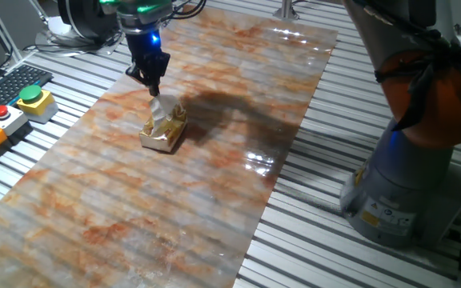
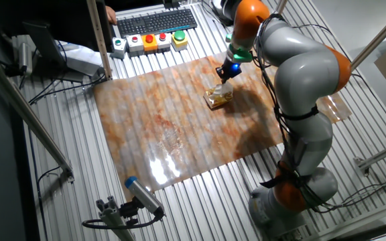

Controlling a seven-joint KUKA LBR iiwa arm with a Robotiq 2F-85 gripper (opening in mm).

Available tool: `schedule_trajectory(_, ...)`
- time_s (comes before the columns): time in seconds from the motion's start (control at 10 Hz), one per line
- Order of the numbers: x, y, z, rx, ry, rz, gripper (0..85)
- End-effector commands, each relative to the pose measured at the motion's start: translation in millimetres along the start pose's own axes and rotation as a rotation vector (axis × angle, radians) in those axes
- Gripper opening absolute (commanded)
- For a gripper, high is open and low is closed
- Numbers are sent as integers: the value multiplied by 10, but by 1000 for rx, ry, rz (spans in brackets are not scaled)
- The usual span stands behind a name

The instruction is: Pull out a napkin

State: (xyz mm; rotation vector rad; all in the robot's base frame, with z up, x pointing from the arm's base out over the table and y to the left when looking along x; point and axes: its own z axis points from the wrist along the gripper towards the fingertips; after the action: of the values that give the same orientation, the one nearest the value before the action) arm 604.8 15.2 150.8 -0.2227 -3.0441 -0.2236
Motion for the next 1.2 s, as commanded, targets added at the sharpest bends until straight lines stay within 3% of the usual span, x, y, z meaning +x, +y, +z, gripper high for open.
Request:
schedule_trajectory(0.0,-8,14,13,6,-2,2,0)
schedule_trajectory(0.5,-24,41,43,94,-5,2,0)
schedule_trajectory(0.6,-24,41,43,136,-23,-4,0)
schedule_trajectory(0.7,-24,41,43,139,-56,3,0)
schedule_trajectory(0.9,-24,41,43,117,-73,13,0)
schedule_trajectory(1.1,-24,41,43,113,-13,23,0)
